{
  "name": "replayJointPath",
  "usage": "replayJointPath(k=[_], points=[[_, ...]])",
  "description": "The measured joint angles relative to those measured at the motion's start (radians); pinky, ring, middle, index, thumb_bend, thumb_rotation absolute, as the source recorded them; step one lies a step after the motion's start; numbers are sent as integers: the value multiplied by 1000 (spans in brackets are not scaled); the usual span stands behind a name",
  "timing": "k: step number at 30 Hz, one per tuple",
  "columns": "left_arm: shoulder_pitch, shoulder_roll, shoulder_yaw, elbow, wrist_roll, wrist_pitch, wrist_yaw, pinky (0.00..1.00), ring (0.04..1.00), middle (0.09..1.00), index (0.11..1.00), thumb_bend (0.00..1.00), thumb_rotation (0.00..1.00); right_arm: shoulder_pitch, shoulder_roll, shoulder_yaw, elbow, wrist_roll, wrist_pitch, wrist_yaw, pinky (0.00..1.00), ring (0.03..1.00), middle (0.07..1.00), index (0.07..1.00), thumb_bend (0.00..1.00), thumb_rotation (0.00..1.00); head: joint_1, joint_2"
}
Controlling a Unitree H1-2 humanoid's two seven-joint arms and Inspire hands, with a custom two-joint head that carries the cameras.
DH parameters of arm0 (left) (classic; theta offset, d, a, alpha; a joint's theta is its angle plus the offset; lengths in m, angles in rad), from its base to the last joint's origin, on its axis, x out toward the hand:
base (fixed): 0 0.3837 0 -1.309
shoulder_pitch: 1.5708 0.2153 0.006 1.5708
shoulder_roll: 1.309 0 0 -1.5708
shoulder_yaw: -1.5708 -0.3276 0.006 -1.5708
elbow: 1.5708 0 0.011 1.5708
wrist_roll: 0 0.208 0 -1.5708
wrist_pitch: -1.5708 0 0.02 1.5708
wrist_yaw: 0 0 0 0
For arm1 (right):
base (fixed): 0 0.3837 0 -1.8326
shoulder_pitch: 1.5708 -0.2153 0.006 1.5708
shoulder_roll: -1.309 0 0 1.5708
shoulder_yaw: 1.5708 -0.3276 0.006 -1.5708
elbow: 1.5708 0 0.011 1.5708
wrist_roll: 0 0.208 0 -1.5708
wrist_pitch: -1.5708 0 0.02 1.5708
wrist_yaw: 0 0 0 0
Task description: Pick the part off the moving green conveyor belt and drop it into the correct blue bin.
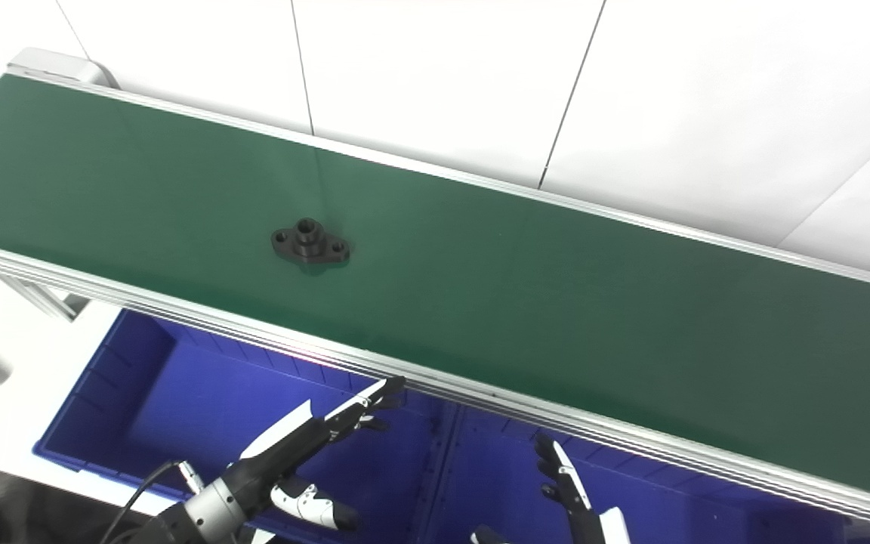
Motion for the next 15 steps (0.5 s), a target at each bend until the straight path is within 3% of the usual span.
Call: replayJointPath(k=[2,4,10,15], points=[[0,0,0,0,0,0,3,905,981,1000,1000,820,703,0,0,0,1,-1,-4,-4,821,891,912,930,696,490,-6,-5],[0,0,-1,0,0,-1,3,860,958,1000,1000,819,697,0,0,0,2,-2,-15,-10,827,893,912,929,693,491,-12,-11],[-2,1,-12,11,0,-3,17,852,951,1000,1000,809,700,-4,0,0,25,0,-41,-22,816,884,902,920,707,488,-32,-17],[-9,2,-19,16,0,-3,25,902,977,1000,1000,815,704,-4,6,-8,32,43,-107,-40,810,871,898,905,727,408,-57,-12]])
